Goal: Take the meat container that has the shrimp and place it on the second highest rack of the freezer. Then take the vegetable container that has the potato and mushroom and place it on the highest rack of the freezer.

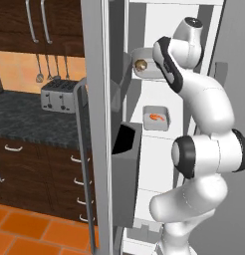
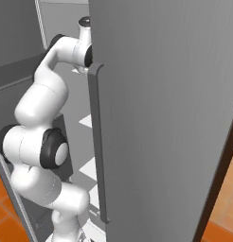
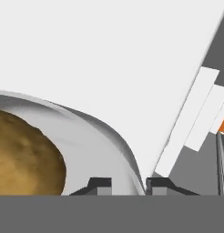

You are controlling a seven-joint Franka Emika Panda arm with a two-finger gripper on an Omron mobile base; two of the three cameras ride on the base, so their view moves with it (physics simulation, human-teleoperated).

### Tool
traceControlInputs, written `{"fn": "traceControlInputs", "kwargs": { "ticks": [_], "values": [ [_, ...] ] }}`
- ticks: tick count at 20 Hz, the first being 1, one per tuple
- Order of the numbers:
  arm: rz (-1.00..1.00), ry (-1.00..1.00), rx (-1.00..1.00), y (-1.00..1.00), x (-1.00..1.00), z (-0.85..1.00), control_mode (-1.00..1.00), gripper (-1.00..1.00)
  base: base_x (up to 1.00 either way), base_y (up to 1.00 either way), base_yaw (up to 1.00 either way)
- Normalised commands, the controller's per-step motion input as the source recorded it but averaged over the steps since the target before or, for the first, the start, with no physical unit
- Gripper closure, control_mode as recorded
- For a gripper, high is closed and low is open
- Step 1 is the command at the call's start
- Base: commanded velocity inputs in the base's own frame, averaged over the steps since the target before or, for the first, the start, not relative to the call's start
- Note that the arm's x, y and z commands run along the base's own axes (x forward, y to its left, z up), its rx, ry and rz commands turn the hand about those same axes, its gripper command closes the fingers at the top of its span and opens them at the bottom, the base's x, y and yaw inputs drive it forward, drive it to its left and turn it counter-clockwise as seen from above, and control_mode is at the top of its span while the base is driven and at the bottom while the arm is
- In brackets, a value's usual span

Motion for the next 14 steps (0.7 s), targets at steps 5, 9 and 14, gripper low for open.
{"fn": "traceControlInputs", "kwargs": {
  "ticks": [5, 9, 14],
  "values": [
    [-0.12, -0.02, 0.00, -0.01, 0.58, -0.12, -1.00, 1.00, 0.00, 0.00, 0.00],
    [-0.24, 0.00, 0.00, -0.02, 0.26, -0.18, -1.00, 1.00, 0.00, 0.00, 0.00],
    [-0.30, -0.06, 0.00, 0.00, 0.01, -0.16, -1.00, 1.00, 0.00, 0.00, 0.00]
  ]
}}
